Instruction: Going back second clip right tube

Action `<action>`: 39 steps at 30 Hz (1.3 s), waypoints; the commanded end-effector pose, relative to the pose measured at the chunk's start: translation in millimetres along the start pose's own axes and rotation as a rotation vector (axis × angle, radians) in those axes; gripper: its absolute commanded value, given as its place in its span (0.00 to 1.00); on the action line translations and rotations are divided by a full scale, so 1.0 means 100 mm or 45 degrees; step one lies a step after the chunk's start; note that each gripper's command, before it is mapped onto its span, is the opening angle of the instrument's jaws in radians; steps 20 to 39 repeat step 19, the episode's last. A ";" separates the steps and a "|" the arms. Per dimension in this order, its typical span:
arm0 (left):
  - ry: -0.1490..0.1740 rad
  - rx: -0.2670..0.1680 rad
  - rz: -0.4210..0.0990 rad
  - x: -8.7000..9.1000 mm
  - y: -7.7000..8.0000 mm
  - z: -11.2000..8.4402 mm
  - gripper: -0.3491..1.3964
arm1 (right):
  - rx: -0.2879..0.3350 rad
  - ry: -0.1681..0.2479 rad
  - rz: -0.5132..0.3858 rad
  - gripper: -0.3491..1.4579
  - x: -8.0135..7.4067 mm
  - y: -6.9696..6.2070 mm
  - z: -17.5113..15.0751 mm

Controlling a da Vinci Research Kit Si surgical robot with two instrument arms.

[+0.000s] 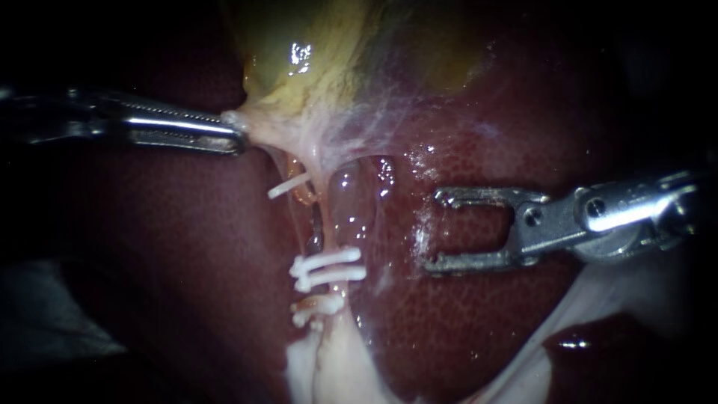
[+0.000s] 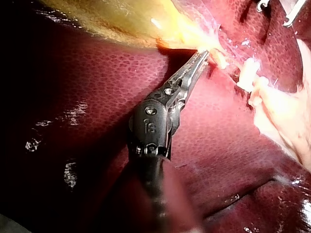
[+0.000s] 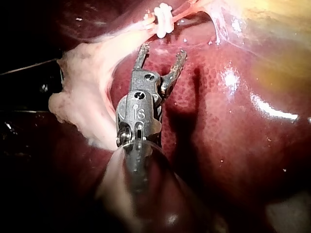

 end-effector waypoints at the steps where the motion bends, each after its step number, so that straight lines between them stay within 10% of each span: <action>1: -0.001 -0.005 0.000 -0.002 -0.003 0.005 0.00 | 0.018 0.004 0.001 0.47 0.000 0.000 0.000; 11: -0.018 -0.009 -0.006 -0.013 -0.014 0.032 0.00 | 0.098 0.023 -0.021 0.47 -0.002 0.002 -0.002; 39: -0.019 -0.014 -0.006 -0.013 -0.015 0.031 0.00 | 0.102 0.024 -0.021 0.47 -0.002 0.002 -0.001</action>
